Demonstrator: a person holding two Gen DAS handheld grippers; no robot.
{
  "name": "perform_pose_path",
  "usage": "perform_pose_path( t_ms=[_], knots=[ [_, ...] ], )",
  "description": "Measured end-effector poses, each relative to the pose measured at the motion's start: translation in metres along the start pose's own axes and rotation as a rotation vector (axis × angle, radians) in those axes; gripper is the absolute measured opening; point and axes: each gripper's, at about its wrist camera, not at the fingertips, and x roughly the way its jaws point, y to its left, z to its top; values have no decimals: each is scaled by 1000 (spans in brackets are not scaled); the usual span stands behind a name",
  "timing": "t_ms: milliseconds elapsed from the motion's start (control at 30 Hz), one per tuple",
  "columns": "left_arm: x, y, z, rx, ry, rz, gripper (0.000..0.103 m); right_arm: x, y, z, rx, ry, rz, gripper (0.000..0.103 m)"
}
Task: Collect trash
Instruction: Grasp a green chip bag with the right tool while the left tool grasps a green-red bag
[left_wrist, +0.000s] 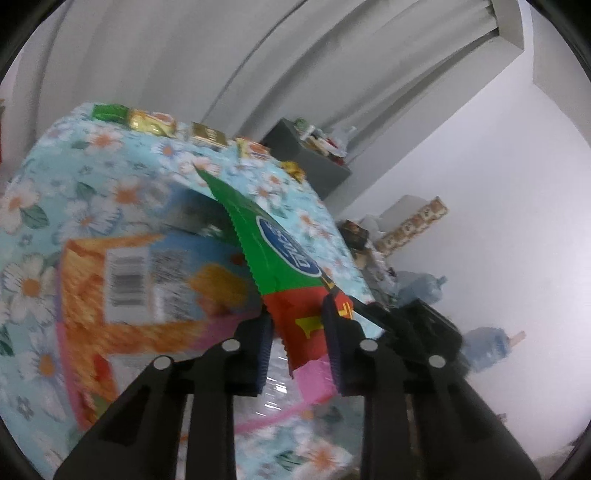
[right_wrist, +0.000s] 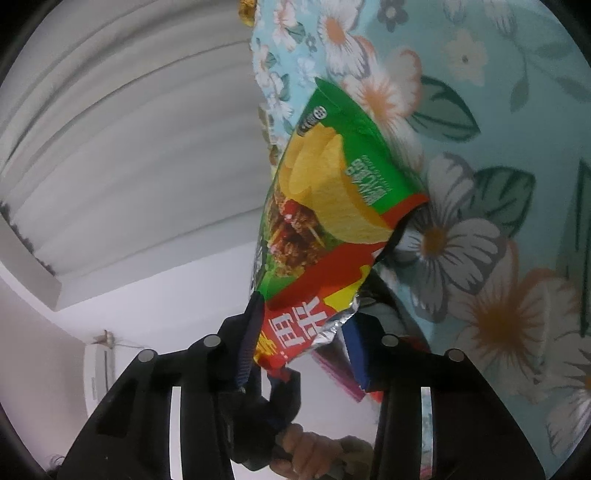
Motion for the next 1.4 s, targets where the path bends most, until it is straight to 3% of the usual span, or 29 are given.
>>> perform_pose_path(
  t_ms=[233, 433, 500, 633, 800, 900, 1000, 1233, 1400],
  knots=[
    [15, -49, -35, 47, 75, -93, 23, -24, -1, -6, -15, -15, 23, 38],
    [38, -74, -70, 102, 157, -124, 23, -43, -11, -4, -22, -30, 35, 19],
    [40, -76, -76, 117, 171, -123, 23, -52, -10, 2, -31, -38, 50, 6],
    [27, -77, -86, 200, 153, -82, 25, -68, -2, 16, -70, -76, 70, 2],
    [4, -65, -101, 353, 78, 90, 49, -90, 3, 22, -129, -89, 66, 2],
    [-1, -58, -117, 516, 53, 296, 63, -94, -2, 24, -143, -74, 17, 2],
    [3, -53, -132, 673, 43, 444, 72, -101, -11, 23, -136, -63, -29, 2],
    [26, -38, -161, 899, 48, 718, 73, -110, -22, 23, -132, -54, -92, 2],
    [39, -35, -173, 1034, 16, 800, 74, -124, -6, 21, -168, -76, -93, 3]
  ],
)
